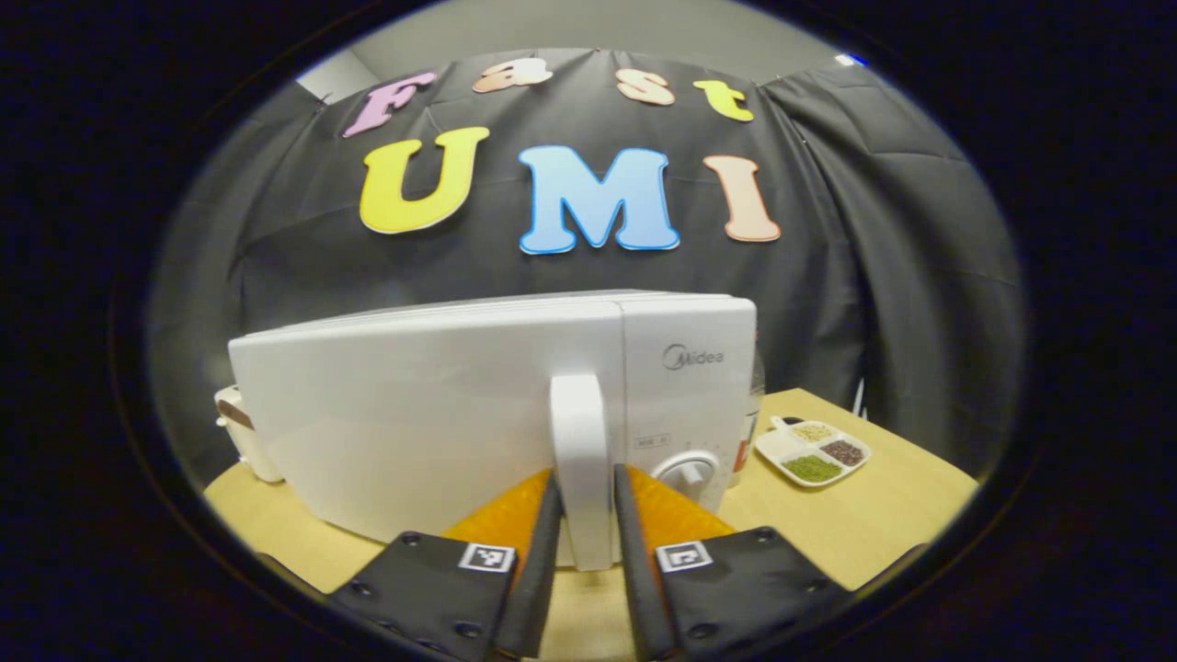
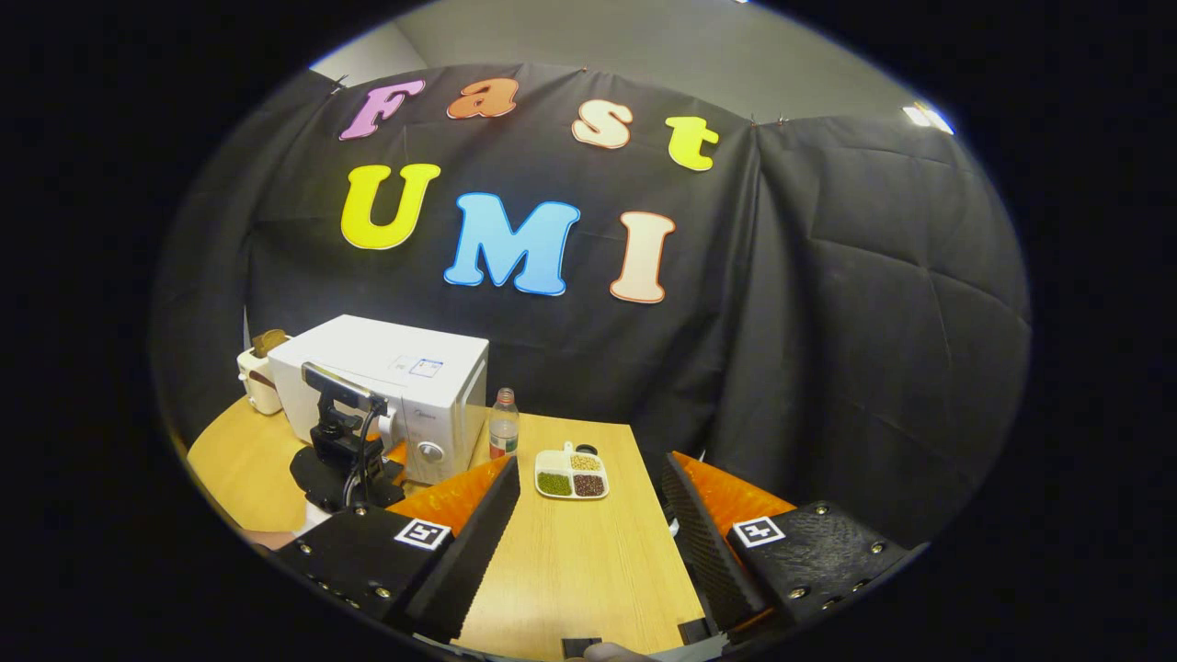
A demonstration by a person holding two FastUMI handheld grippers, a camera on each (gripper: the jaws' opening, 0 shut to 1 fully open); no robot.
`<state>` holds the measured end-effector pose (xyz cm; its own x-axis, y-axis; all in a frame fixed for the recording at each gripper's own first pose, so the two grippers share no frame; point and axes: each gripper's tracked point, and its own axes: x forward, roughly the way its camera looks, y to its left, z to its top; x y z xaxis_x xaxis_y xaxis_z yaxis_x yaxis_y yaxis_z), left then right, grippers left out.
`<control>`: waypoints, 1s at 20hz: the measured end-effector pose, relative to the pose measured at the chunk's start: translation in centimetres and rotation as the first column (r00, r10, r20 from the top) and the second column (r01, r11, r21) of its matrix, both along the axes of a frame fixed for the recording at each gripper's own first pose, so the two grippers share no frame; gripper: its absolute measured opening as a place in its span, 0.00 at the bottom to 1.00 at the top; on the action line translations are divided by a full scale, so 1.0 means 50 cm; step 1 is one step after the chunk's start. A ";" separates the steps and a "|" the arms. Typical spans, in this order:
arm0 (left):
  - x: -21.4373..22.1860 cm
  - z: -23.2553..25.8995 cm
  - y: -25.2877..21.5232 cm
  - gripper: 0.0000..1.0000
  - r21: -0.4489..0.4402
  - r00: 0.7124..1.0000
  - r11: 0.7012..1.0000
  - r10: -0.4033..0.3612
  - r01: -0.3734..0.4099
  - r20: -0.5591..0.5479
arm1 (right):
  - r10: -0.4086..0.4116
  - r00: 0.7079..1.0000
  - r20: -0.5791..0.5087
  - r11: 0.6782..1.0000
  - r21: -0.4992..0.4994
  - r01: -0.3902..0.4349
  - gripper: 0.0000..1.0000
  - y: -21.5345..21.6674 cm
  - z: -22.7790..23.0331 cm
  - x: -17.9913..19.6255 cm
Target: Open the microwave oven with the left hand, put the food in, and close the microwave oven.
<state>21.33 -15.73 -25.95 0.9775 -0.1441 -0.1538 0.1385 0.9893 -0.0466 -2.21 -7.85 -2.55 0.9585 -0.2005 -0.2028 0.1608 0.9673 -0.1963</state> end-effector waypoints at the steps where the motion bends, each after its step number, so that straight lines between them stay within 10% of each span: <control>1: 0.000 -0.007 -0.003 0.34 -0.017 1.000 1.000 -0.011 0.011 -0.012 | 0.018 1.000 0.021 1.000 0.016 -0.018 0.96 0.013 0.009 0.005; 20: -0.091 0.001 0.024 0.20 0.013 0.999 1.000 -0.025 0.025 -0.031 | 0.108 0.994 0.001 0.989 0.106 -0.108 0.96 0.085 -0.032 0.007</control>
